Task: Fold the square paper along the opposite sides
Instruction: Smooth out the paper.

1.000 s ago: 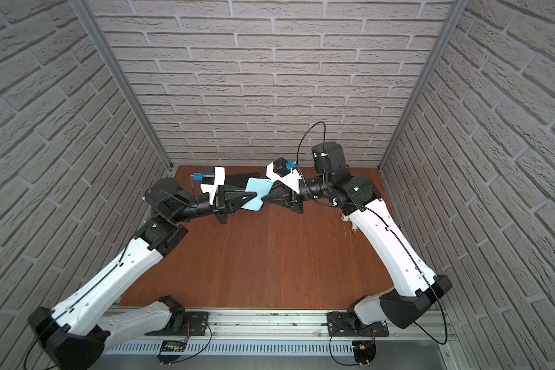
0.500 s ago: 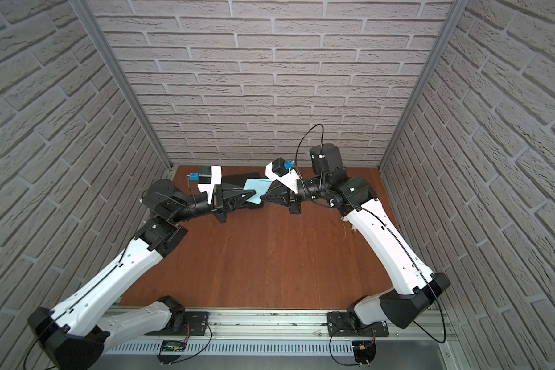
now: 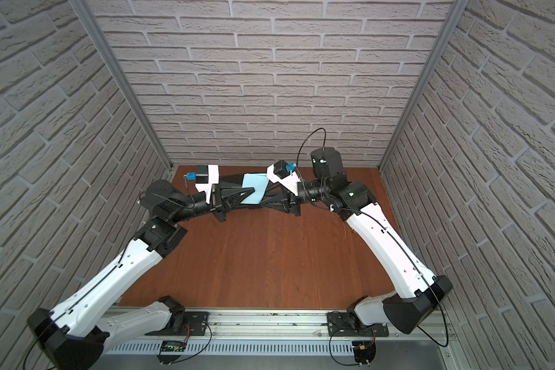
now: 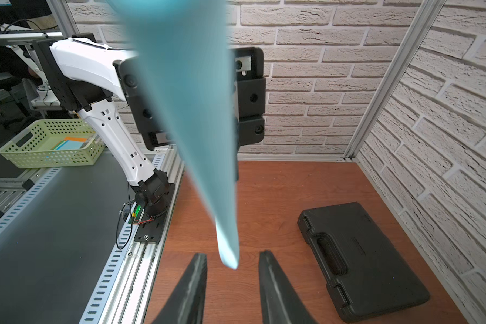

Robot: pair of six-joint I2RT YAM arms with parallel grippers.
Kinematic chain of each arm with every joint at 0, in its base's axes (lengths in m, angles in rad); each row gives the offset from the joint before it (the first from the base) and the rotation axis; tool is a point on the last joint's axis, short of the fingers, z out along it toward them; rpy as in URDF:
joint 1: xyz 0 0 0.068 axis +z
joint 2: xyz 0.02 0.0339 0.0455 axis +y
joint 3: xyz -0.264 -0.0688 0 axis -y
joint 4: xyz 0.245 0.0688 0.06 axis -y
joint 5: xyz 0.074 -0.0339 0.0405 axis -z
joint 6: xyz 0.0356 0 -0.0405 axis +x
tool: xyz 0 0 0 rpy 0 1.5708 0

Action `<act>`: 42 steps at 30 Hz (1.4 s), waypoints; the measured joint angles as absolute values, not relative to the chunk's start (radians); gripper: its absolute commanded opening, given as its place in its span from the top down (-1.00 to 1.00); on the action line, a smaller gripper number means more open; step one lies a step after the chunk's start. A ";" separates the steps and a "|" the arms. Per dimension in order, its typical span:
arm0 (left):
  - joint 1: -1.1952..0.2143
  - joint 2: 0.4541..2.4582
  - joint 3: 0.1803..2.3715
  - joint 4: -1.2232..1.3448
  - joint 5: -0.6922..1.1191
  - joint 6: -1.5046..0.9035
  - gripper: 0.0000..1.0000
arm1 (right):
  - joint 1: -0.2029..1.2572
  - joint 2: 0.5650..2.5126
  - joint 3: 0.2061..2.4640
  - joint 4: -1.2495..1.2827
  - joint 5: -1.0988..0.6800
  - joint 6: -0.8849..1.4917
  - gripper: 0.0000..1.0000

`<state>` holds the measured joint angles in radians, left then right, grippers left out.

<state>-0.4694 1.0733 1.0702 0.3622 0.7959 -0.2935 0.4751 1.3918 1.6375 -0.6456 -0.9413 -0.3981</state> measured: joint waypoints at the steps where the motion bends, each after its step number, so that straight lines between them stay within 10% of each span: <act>1: -0.469 1.073 1.069 0.368 0.796 -0.294 1.00 | 0.475 1.391 1.637 -0.638 -0.941 -0.395 0.29; 12: -0.469 1.068 1.058 0.390 0.786 -0.309 1.00 | 0.475 1.391 1.597 -0.546 -0.952 -0.346 0.94; 21: -0.469 1.068 1.058 0.403 0.776 -0.313 1.00 | 0.475 1.372 1.570 -0.512 -0.960 -0.324 0.48; 42: -0.469 1.068 1.057 0.449 0.758 -0.319 1.00 | 0.478 1.357 1.533 -0.441 -0.972 -0.297 0.94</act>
<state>-0.4694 1.0683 1.0573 0.4492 0.7582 -0.3195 0.4782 1.3575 1.5330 -0.4408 -0.9718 -0.2974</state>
